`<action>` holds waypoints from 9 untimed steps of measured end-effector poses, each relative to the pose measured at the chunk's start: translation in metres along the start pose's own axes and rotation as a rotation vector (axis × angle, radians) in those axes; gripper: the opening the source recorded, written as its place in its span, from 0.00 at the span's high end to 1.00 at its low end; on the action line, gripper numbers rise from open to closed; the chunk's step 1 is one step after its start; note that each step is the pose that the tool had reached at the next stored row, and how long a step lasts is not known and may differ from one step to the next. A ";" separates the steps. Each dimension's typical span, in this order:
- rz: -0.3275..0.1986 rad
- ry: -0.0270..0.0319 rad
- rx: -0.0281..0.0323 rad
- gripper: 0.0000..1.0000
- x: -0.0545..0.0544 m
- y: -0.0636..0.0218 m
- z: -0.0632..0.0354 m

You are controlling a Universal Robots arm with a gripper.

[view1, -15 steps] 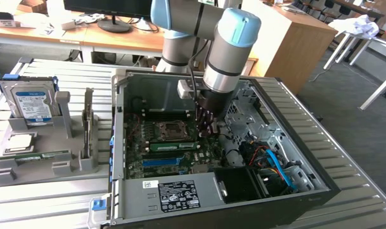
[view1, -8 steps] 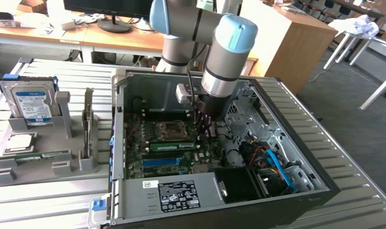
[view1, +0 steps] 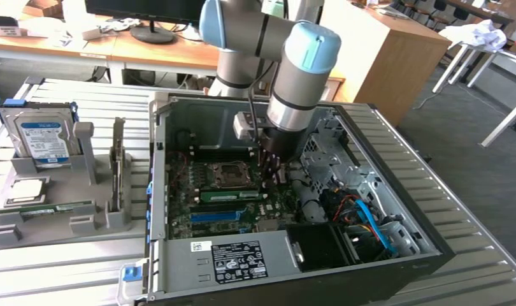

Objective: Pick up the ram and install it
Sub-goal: 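Press down the ram until it locks into place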

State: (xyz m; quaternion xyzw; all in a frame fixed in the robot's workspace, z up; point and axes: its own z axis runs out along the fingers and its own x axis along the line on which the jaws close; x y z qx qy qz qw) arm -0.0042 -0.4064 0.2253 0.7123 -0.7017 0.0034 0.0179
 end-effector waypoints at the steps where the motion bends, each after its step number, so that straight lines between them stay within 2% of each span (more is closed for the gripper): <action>1: 0.000 0.0000 0.0000 0.90 0.000 0.0000 0.0004; 9: 0.000 0.0000 0.0000 0.90 0.000 0.0000 0.0016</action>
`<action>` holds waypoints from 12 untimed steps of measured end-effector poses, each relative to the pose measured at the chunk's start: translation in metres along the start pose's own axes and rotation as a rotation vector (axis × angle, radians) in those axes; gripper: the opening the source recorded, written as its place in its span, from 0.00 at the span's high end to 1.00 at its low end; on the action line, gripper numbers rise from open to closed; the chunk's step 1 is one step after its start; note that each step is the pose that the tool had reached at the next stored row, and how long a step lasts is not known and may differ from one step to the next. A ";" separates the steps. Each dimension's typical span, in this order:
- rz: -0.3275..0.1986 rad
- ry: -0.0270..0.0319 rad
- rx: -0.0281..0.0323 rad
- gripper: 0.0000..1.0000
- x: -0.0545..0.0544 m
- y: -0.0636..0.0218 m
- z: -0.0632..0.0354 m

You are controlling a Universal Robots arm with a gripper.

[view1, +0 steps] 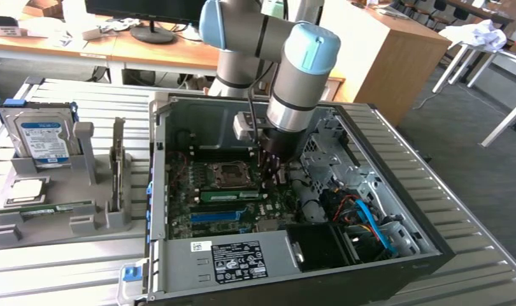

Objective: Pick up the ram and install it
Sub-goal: 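Press down the ram until it locks into place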

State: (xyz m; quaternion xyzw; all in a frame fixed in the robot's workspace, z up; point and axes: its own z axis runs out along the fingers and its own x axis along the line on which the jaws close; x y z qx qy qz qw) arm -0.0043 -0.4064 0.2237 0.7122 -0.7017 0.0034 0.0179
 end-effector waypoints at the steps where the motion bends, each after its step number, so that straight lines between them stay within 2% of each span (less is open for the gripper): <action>1: 0.000 0.0000 0.0001 0.90 0.000 0.0000 -0.0001; 5: 0.000 -0.0001 0.0003 0.90 0.000 0.0002 -0.0081; 8: 0.000 -0.0002 0.0003 0.90 0.000 0.0002 -0.0093; 12: 0.000 -0.0080 0.0004 0.90 -0.001 0.0002 -0.0077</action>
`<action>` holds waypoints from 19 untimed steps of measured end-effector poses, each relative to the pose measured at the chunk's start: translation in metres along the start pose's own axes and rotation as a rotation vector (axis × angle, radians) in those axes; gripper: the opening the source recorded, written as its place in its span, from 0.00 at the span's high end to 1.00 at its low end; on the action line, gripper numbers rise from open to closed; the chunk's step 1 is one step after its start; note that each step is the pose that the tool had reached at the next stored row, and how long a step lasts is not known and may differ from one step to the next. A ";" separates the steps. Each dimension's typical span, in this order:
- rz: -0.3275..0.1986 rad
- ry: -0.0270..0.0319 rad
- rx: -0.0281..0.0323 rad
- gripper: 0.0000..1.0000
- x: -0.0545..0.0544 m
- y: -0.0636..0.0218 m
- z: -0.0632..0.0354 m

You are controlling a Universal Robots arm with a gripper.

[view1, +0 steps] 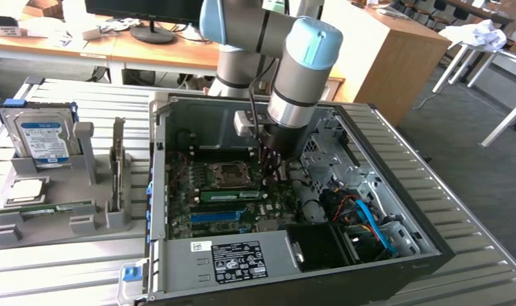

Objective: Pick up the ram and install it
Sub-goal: 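Press down the ram until it locks into place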

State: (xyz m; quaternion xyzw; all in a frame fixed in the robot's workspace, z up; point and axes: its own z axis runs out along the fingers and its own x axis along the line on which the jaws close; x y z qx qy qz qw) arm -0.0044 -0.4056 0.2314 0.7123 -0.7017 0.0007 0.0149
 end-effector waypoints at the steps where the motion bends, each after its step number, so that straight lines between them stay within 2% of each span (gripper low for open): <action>1: 0.000 -0.0014 0.0001 0.90 0.000 0.0000 0.0011; 10: 0.000 0.0001 -0.0009 0.90 0.000 -0.0002 0.0096; 14: 0.000 -0.0012 -0.0006 0.90 0.000 -0.0003 0.0110; 16: 0.000 -0.0044 0.0005 0.90 -0.001 -0.0003 0.0071; 18: 0.000 -0.0010 0.0001 0.90 0.000 0.0000 0.0001; 19: 0.000 -0.0017 0.0006 0.90 0.000 0.0000 -0.0020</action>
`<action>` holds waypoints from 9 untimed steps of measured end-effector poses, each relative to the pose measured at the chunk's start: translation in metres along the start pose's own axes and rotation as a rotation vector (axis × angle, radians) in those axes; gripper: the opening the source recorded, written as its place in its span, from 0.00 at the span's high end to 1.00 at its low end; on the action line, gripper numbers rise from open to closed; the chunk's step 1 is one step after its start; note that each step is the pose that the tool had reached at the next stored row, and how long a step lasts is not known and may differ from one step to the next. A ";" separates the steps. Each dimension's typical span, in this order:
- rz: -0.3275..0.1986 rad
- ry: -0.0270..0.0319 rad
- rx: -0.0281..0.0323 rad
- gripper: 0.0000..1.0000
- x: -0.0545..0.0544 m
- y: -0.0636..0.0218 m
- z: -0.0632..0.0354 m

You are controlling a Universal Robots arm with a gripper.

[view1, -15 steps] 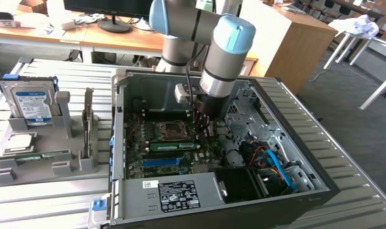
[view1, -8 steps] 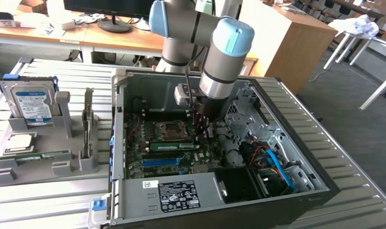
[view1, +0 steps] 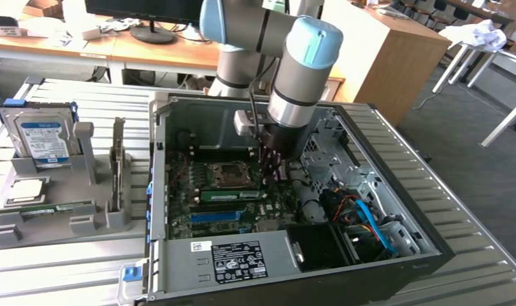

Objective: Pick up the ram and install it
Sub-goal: 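Press down the ram until it locks into place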

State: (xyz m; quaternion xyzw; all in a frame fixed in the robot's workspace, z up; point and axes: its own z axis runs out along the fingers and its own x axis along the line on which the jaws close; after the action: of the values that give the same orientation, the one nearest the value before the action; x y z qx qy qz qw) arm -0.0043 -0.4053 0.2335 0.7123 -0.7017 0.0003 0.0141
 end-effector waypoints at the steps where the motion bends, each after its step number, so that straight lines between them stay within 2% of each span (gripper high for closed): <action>1: 0.000 0.0003 0.0002 0.90 0.000 0.0001 -0.0011; 3: 0.000 0.0002 0.0008 0.90 0.000 0.0028 -0.0010; 9: 0.000 -0.0024 0.0056 0.90 -0.001 0.0295 -0.0006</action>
State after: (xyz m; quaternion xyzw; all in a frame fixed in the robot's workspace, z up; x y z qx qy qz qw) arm -0.0338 -0.4047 0.2347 0.7123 -0.7018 0.0014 0.0113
